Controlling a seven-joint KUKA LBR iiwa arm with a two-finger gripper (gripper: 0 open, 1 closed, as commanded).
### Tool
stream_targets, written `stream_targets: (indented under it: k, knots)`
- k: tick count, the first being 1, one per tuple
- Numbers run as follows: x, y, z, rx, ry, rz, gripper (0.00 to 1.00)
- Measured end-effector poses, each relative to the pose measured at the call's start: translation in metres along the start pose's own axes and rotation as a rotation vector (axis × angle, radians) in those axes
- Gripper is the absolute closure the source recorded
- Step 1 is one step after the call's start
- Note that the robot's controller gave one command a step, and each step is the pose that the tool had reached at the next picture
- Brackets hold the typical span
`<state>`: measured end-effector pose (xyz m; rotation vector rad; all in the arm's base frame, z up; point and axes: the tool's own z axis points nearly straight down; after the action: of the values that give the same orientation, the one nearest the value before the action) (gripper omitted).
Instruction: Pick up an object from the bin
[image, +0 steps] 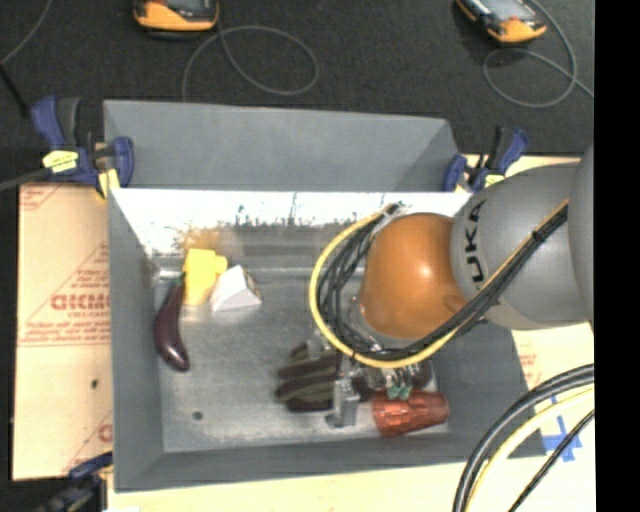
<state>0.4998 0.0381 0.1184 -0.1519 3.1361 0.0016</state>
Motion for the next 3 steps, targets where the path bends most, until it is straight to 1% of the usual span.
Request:
stream_targets:
  k: [1, 2, 3]
  knots:
    - [0.008, -0.006, -0.004, -0.001, -0.009, 0.055, 1.0]
    - [0.002, -0.005, -0.002, -0.002, -0.011, 0.095, 1.0]
    - [-0.01, -0.008, -0.012, -0.003, -0.015, 0.132, 0.0]
